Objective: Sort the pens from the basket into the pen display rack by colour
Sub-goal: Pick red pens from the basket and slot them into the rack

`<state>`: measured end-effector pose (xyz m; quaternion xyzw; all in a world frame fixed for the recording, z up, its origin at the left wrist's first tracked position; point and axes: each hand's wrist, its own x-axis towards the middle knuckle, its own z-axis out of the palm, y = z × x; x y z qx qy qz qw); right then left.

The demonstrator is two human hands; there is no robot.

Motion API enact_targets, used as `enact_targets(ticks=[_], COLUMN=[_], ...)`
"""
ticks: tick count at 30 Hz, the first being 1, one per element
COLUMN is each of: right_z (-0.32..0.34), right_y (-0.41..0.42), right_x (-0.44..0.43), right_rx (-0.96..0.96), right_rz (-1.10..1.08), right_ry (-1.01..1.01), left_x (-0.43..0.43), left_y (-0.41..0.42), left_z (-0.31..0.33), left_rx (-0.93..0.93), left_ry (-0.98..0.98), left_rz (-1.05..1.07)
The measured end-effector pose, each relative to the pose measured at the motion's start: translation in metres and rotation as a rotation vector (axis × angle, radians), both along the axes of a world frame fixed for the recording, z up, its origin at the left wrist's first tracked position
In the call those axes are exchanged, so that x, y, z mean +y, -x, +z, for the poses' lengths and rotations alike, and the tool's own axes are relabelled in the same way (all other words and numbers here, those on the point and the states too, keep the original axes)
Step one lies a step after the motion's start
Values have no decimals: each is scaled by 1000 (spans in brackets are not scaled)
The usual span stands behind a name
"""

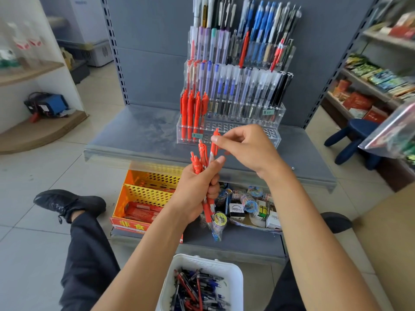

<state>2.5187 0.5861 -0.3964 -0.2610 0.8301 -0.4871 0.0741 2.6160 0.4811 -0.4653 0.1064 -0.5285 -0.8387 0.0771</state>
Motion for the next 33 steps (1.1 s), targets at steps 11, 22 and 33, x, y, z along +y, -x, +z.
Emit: enact_targets(ticks=[11,22,33], right_z=[-6,-15,-29], right_y=[16,77,91], right_x=[-24,-75,-90], right_rx=[-105,328,492], right_rz=[-113,-270,-281], right_ry=[237,420,436], left_x=[-9,-29,-39], left_y=[12,31,39], left_z=[-17,-41,-43], left_rx=[-34,-103,-104], left_ry=[-86,-273,-299], left_rz=[39,23,31])
